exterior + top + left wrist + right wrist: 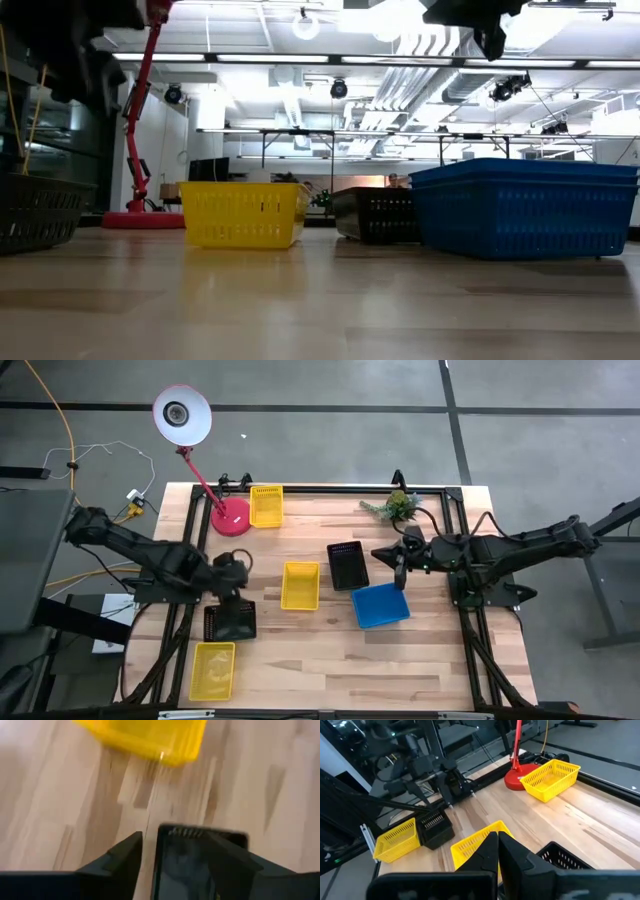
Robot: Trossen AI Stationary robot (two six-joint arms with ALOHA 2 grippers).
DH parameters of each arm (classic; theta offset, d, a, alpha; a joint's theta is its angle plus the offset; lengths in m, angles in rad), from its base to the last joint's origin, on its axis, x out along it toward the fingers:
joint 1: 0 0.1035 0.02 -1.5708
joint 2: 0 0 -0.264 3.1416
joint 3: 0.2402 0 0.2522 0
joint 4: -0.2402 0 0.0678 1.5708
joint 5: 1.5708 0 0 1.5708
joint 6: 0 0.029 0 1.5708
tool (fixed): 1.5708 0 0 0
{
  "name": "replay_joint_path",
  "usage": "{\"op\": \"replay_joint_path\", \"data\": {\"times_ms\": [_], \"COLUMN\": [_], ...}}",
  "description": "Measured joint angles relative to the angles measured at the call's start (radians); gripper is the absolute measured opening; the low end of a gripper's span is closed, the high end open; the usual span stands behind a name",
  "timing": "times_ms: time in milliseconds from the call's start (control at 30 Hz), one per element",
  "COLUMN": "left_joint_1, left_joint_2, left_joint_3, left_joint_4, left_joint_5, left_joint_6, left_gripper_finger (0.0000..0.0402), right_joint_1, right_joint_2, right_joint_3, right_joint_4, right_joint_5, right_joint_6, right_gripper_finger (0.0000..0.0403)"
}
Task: Stack baskets by color
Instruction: Stack the left black bin on the right black bin
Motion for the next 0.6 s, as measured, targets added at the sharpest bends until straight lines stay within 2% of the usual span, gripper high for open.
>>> {"op": "replay_joint_path", "data": {"times_ms": [200,600], "left_joint_1": [-0.062,-0.069], "left_joint_2": [0.141,0.423], "left_joint_3": [0.000,-0.001], "left_joint_4": [-0.098,-0.076], "left_joint_5": [-0.007,0.015], "left_joint_6": [-0.078,-0.049], "left_gripper_finger": [0.0239,0.0243], "right_joint_1": [0.000,0.000], "right_joint_2": [0.000,0.000], "right_joint_3": [0.000,0.000], "right_joint_4": [-0.042,-0.075], "right_joint_5": [0.000,0.000], "right_joint_6": [0.005,0.004], "right_gripper_finger": [0.0000,0.0000]}}
